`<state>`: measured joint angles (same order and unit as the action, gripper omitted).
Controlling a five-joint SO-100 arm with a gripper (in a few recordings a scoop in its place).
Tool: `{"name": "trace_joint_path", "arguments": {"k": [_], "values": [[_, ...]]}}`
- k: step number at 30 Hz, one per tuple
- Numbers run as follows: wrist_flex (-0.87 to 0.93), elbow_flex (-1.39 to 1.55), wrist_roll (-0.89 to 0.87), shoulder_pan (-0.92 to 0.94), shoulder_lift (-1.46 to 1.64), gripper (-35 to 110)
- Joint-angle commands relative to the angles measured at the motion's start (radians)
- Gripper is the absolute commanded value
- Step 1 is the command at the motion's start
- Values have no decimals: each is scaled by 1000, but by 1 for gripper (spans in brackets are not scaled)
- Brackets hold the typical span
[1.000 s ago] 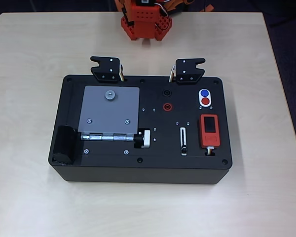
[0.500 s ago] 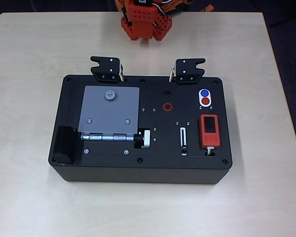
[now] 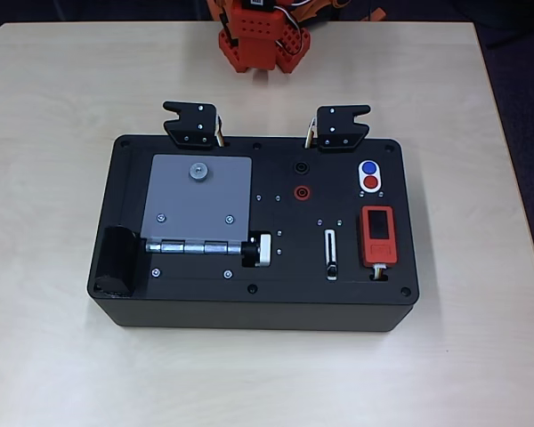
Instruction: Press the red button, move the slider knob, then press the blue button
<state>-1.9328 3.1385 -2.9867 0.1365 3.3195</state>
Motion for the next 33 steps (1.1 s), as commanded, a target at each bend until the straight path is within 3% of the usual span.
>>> {"name": "trace_joint_path", "arguments": {"k": [1,33], "values": [[-6,3,-57,9,0,0],[-6,3,-32,9,0,0]]}}
